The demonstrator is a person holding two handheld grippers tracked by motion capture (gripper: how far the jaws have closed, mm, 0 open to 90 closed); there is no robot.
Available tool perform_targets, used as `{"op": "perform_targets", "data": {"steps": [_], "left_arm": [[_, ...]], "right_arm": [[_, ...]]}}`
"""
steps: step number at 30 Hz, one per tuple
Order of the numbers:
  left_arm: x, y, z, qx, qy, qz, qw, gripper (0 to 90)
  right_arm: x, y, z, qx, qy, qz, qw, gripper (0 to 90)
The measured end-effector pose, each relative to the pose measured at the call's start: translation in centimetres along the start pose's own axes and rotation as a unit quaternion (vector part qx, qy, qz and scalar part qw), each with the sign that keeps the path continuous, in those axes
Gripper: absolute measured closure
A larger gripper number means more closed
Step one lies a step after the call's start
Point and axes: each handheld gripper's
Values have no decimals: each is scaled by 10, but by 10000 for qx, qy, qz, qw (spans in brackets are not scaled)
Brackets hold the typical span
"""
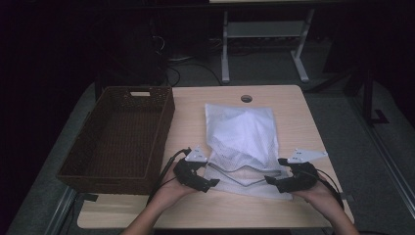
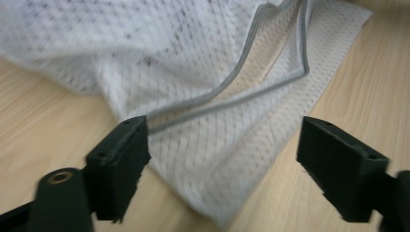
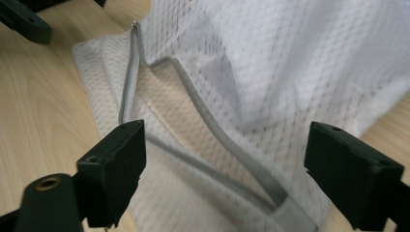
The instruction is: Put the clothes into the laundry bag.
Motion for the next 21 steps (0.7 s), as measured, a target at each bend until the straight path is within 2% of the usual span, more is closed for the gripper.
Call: {"op": "perform_targets", "data": {"steps": [2,5,12,15,17,19,21], "left_arm": [[5,-3,-5,-95,23,-12,10000,144],[13,-6,-11,-156,-76,-128,9998,138],[32,-17,-22,-280,-184,-78,9994,135],[42,-22,-25,-335,-131,-102,9993,135],[49,-24,-25,-297,-122,-182,9993,135],[52,-22,-22,-306,16,-110,9995,135],[52,-21,-20,-329,7,-70,9994,135]], "right_arm": [[6,0,-5,32,-12,9,10000,139],[14,-2,-12,75,-34,60,9999,136],[30,-3,-21,180,-132,161,9996,127],[39,-3,-24,241,-134,208,9994,105],[43,-3,-23,238,-75,201,9995,97],[43,-4,-20,235,-15,180,9996,88],[42,-4,-18,200,-9,150,9997,84]]}}
Point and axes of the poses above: each handheld gripper's, and its own axes: z roughly forward along the jaws, x roughly out of its underside, y roughly to its left, and after that the axes turned 9 degrees about z, right-handed
